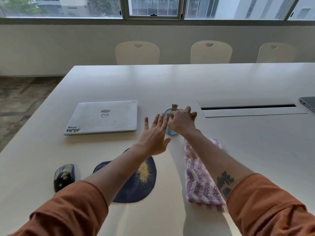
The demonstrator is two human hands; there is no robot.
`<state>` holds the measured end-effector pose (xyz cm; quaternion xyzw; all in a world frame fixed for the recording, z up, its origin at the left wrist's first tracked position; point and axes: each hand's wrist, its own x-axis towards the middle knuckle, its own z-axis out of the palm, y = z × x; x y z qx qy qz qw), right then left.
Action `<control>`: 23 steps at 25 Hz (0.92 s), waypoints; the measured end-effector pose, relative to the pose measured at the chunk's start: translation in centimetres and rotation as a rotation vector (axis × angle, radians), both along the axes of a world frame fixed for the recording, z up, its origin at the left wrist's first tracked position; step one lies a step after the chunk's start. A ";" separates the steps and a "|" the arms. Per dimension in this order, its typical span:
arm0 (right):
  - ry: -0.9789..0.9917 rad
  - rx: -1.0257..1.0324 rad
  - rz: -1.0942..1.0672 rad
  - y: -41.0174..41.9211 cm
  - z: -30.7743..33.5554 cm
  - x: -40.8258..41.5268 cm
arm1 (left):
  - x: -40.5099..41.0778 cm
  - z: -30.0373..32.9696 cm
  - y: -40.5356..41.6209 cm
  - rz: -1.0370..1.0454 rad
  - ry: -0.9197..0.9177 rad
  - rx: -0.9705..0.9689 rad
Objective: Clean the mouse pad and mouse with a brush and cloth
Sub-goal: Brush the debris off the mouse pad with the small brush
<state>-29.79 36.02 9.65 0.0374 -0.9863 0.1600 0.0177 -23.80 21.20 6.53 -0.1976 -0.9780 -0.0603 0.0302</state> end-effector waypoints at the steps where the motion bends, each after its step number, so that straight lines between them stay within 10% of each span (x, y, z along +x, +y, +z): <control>1: -0.012 -0.016 0.004 0.0 0.2 0.0 | -0.3 0.0 0.1 -0.002 0.000 -0.005; 23: 0.631 -0.337 -0.002 0.5 6.0 1.6 | 6.5 1.3 -7.0 0.076 0.119 0.127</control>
